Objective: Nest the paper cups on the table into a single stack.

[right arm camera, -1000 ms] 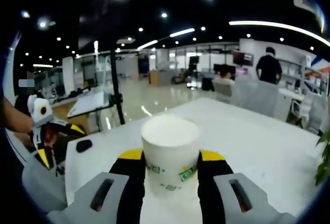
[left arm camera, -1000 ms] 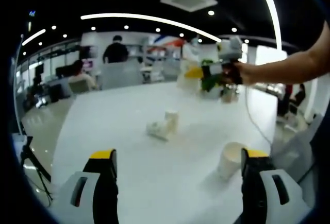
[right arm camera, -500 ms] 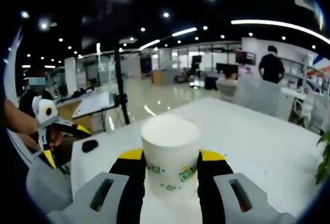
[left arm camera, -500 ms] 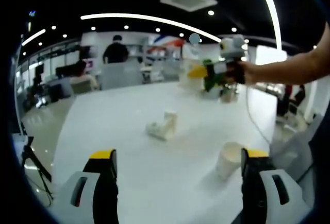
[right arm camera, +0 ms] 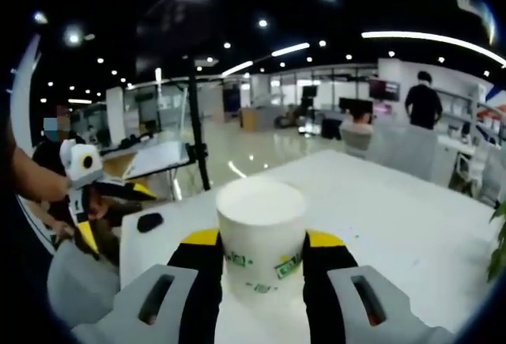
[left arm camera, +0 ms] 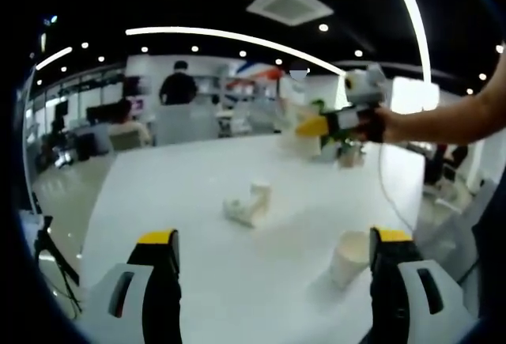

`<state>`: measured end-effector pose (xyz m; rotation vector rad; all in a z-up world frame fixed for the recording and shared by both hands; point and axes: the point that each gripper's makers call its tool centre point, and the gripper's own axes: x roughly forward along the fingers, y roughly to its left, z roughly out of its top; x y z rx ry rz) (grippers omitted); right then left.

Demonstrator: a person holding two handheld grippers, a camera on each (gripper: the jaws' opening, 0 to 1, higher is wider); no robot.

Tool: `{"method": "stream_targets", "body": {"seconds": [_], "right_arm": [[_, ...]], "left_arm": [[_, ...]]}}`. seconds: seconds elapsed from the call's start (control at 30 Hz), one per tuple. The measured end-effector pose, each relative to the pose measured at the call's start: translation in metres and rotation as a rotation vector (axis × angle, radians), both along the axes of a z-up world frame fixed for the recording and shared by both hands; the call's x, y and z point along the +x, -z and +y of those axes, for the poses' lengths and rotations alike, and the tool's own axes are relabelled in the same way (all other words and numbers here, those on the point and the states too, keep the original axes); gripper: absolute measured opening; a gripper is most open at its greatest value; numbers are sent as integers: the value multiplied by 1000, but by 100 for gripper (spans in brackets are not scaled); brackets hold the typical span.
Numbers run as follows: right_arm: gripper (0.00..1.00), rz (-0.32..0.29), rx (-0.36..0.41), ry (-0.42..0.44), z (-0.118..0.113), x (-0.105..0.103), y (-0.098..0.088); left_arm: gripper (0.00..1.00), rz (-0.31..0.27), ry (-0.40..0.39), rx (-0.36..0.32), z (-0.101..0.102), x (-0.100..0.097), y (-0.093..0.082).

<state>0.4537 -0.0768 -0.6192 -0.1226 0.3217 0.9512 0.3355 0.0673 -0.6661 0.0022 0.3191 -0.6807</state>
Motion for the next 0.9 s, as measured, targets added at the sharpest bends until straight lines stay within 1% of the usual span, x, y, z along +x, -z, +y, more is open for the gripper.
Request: {"method": "stream_targets", "body": {"seconds": [0.27,0.5,0.6,0.9], "right_arm": [[36,9,-25,-34,3,-19,10],[36,24,-15,-48,6,-34,13],[36,27,-16,-52,8,-39,16],[36,42,5,-55,9,-51,14]], "left_arm": [[98,-11,11,-2,-4,-1,-3],[98,-27,30,1,-11,-1,-11],[98,-38,36,-4,-14,1,-17],[97,-61,61,-16,-24,7,-28]]}}
